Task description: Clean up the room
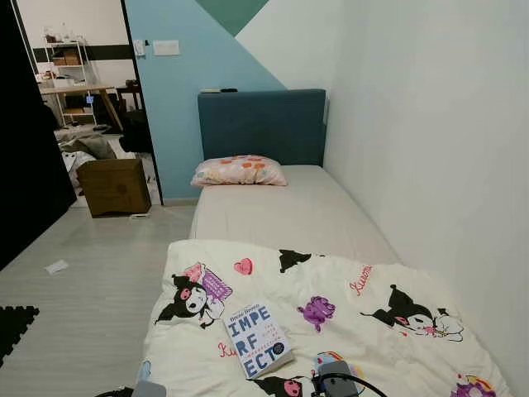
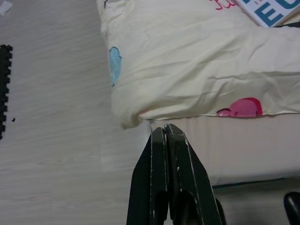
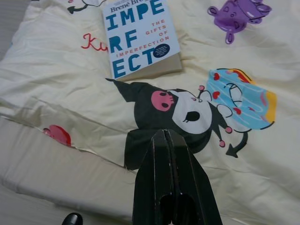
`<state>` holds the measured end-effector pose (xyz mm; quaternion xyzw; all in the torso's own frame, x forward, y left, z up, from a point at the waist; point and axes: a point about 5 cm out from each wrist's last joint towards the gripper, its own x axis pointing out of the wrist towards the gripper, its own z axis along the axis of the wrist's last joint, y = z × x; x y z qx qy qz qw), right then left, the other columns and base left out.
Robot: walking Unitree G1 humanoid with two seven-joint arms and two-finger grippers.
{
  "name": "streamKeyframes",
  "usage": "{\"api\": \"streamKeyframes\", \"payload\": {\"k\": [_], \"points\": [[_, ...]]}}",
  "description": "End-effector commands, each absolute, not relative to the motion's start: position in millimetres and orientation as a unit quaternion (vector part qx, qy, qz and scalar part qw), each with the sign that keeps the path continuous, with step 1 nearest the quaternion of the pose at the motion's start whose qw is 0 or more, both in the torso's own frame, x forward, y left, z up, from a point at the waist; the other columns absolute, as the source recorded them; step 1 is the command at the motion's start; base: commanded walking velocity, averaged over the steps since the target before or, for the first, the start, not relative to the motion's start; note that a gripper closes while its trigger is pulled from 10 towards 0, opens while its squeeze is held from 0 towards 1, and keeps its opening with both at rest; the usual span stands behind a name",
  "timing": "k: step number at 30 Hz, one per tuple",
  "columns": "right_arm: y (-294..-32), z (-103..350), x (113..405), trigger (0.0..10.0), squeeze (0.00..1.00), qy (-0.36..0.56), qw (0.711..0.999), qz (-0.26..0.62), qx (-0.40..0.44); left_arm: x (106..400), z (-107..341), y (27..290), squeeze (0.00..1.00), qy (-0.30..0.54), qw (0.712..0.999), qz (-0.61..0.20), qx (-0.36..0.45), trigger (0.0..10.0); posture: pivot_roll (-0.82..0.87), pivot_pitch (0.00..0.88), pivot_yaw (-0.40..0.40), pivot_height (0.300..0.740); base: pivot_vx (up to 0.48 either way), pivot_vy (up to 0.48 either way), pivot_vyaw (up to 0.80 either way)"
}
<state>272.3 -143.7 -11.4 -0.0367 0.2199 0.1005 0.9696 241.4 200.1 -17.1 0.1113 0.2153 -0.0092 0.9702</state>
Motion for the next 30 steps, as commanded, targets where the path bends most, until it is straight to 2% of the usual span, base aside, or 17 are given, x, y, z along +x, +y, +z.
{"api": "streamKeyframes", "payload": {"k": [1,26,30], "points": [[-140.3,-15.0,268.7,10.0,0.0,0.23,0.967,0.107,-0.027,240.2,-15.4,201.4,0.0,0.21,0.969,-0.015,0.132,10.0,0.0,0.103,0.008,0.735,0.0,0.0,0.0],[-136.0,-12.5,269.8,10.0,0.0,0.225,0.967,0.121,-0.017,241.6,-13.8,193.6,0.0,0.202,0.972,0.002,0.121,10.0,0.0,0.112,0.009,0.646,0.0,0.0,0.0],[-135.4,-12.6,269.4,10.0,0.0,0.225,0.966,0.126,-0.022,240.4,-14.6,194.2,0.0,0.203,0.971,0.003,0.123,10.0,0.01,0.113,0.009,0.646,0.0,0.0,0.0]]}}
